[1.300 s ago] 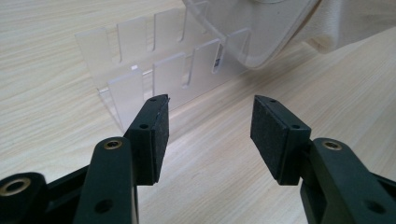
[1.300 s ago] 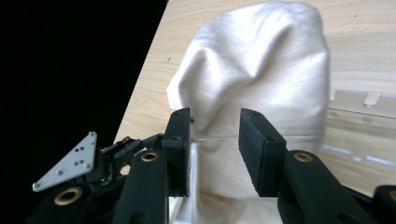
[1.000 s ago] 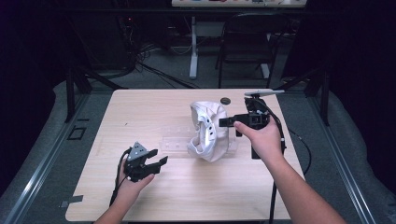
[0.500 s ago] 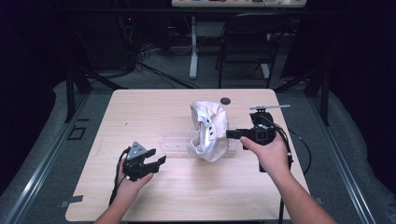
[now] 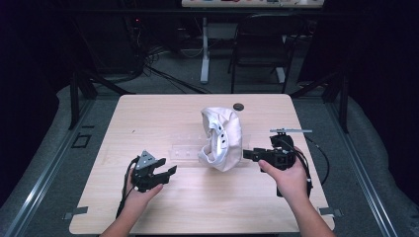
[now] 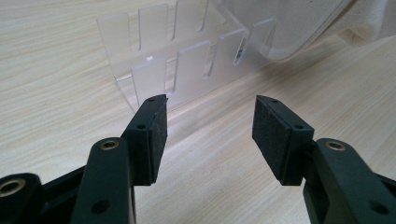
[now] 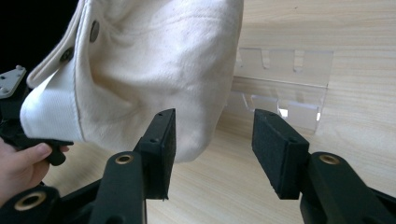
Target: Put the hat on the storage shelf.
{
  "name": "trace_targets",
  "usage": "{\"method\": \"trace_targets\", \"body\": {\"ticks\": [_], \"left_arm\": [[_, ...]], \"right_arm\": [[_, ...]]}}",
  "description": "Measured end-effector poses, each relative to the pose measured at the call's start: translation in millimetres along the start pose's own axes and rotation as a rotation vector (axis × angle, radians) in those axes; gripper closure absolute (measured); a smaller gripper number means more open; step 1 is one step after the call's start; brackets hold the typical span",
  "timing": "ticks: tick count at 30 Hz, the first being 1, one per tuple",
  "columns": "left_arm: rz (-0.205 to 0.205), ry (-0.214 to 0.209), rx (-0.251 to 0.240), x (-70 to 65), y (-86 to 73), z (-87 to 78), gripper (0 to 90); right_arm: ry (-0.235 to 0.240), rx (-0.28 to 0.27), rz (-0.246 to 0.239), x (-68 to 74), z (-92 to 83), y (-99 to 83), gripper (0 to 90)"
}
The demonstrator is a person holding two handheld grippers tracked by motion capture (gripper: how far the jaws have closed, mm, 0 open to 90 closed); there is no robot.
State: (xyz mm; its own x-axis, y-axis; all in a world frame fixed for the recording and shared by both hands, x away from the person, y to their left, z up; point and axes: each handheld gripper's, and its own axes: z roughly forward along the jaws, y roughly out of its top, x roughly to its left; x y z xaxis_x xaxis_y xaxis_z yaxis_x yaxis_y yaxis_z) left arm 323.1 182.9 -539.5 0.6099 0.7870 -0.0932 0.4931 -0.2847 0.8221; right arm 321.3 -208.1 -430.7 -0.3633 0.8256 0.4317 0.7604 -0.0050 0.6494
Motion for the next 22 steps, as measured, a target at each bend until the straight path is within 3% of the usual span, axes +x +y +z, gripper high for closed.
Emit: {"method": "trace_targets", "body": {"ticks": [4, 8, 15, 22], "left_arm": [[0.004, 0.001, 0.001, -0.4, -0.6, 1.0, 45.9], [0.007, -0.002, 0.006, -1.2, -1.2, 1.9, 45.9], [0.012, -0.008, 0.006, -3.1, -1.5, 2.3, 46.0], [0.025, -0.017, 0.011, -8.3, -1.3, 5.2, 46.0]], "right_arm": [[-0.008, -0.025, -0.021, 0.0, -1.2, -9.6, 49.1], [0.000, -0.012, -0.038, 0.8, -0.3, -18.9, 49.0], [-0.005, -0.043, -0.061, 6.6, -5.0, -24.2, 47.8], [0.006, -0.071, -0.051, 6.4, -12.4, -29.8, 47.4]]}}
